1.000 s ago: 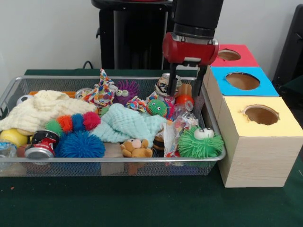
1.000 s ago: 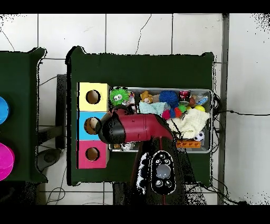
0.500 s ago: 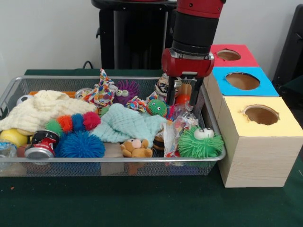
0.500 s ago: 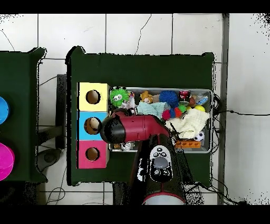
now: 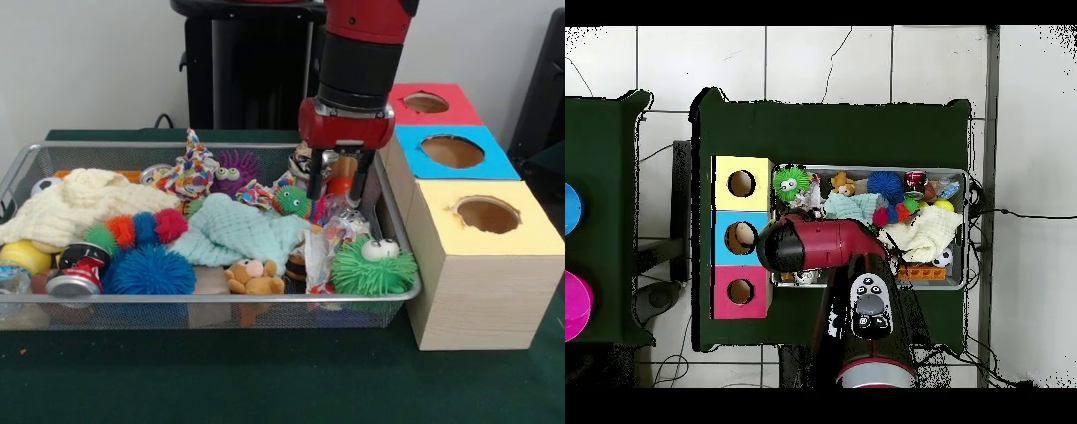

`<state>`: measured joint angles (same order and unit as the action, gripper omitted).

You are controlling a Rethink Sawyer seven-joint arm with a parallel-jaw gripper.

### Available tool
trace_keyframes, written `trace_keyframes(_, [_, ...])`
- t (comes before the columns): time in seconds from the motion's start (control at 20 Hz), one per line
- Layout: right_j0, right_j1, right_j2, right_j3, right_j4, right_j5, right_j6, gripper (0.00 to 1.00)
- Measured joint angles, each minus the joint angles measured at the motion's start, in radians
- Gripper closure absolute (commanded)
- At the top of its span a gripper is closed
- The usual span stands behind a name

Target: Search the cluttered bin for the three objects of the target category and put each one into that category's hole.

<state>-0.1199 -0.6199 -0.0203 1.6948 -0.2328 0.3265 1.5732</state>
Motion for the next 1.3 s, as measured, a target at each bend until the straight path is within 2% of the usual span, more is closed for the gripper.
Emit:
trace_keyframes(0.8, [-0.014,0.059,0.000,0.024,0.001,0.000,0.000,0.00])
trace_keyframes(1.3, [0.039,0.064,0.000,0.088,0.036,0.000,0.000,0.00])
